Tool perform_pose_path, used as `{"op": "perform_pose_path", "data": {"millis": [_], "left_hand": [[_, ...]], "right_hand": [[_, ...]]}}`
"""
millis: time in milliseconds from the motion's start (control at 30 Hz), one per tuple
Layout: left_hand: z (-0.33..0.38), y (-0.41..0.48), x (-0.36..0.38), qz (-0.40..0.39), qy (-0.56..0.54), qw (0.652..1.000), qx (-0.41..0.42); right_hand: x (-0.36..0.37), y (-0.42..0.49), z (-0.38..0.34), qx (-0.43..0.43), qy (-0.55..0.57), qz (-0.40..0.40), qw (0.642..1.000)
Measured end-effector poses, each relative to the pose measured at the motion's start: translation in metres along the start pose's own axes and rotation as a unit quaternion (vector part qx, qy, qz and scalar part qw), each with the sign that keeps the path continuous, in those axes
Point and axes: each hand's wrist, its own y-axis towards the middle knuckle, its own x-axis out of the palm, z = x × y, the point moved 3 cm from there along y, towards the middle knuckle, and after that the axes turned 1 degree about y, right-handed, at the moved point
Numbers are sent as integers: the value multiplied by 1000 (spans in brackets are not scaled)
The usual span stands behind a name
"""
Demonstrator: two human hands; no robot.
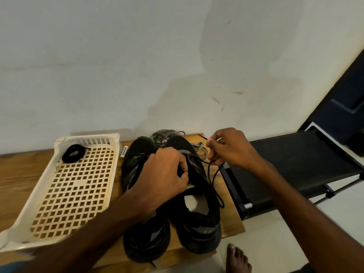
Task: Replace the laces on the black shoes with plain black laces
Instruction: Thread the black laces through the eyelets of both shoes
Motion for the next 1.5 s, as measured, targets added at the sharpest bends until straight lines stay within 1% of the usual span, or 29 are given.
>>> {"op": "perform_pose_path", "data": {"millis": [67, 133, 200, 233, 267, 300, 367, 400, 433, 467, 533, 567, 600, 633, 767, 900, 1100, 1200, 1333, 1500], "left_hand": [[4, 0, 0, 24, 15, 999, -20], [1, 1, -9, 67, -34, 996, -48], [-9, 1, -27, 163, -51, 983, -66], [-15, 2, -37, 210, -24, 975, -73], [-22, 3, -44, 241, 21, 967, -82], [-26, 5, -49, 245, 77, 962, -92], [-26, 9, -47, 195, 172, 962, -86], [-21, 9, -42, 175, 179, 966, -69], [-14, 7, -35, 162, 152, 973, -55], [-7, 5, -29, 145, 97, 983, -53], [0, 2, -11, 73, -4, 994, -84], [2, 2, -3, 29, -18, 994, -103], [3, 2, 2, 1, -10, 993, -114], [3, 3, 6, -8, 7, 993, -122], [10, 8, 14, -16, 57, 989, -133], [11, 12, 13, 18, 79, 987, -139], [3, 9, 14, 50, 58, 987, -139], [1, 5, 16, 66, 34, 988, -135], [-5, 3, 17, 69, -3, 989, -129], [-7, 4, 14, 68, -48, 988, -131]], "right_hand": [[6, -2, -3, -2, -13, -10, 1000], [9, -3, -5, -18, -56, -5, 998], [9, -3, -8, -52, -118, 26, 991], [9, -4, -9, -67, -142, 45, 987], [9, -5, -11, -78, -161, 60, 982], [10, -6, -12, -85, -175, 68, 979], [14, -8, -14, -91, -188, 60, 976], [16, -8, -15, -93, -187, 49, 977], [18, -7, -15, -94, -181, 36, 978], [20, -7, -16, -96, -173, 25, 980], [22, -5, -16, -98, -165, 11, 981], [23, -4, -16, -96, -162, 10, 982], [24, -3, -17, -94, -160, 9, 982], [25, -2, -17, -93, -159, 8, 983], [29, -2, -20, -85, -148, 1, 985], [30, -4, -24, -59, -171, 20, 983], [33, -4, -24, -50, -146, 2, 988], [36, -4, -22, -57, -144, 7, 988], [45, -2, -19, -56, -129, 20, 990], [57, -3, -19, -41, -146, 10, 988]]}}
